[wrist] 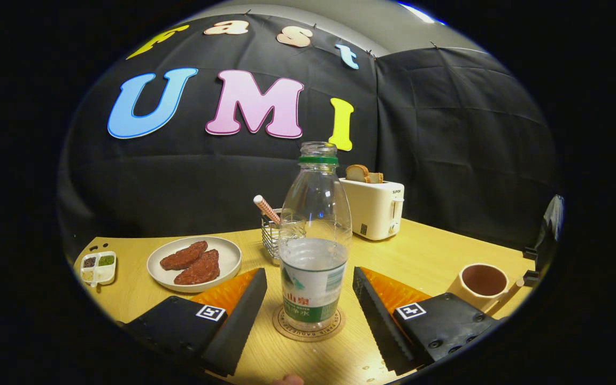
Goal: Take the bottle from table, then pour the juice into the cup, finally place the bottle on the coaster
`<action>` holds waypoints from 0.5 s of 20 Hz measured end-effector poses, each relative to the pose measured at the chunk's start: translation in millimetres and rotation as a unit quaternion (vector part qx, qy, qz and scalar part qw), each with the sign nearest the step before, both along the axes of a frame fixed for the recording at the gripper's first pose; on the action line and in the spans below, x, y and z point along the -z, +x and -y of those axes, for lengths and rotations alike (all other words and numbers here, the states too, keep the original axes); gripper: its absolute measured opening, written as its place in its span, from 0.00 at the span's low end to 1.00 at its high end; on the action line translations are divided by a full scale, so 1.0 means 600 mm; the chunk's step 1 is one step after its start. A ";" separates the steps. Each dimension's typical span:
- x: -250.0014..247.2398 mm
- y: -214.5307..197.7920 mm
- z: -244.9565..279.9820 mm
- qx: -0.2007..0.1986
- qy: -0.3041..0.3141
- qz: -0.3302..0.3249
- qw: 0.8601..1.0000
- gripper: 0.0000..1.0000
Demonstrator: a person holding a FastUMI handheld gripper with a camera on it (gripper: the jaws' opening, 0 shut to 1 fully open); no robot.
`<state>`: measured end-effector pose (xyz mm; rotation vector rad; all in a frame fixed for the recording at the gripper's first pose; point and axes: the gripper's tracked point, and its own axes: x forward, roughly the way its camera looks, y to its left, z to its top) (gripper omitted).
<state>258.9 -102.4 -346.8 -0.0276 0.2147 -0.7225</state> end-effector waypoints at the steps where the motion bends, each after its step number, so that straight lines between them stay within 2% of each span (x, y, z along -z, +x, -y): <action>1: -0.004 -0.012 -0.005 -0.002 0.000 -0.001 1.000 0.99; 4: -0.019 -0.045 -0.023 -0.011 -0.004 -0.005 1.000 0.99; 10: -0.075 -0.093 -0.070 -0.061 -0.001 0.008 0.998 0.99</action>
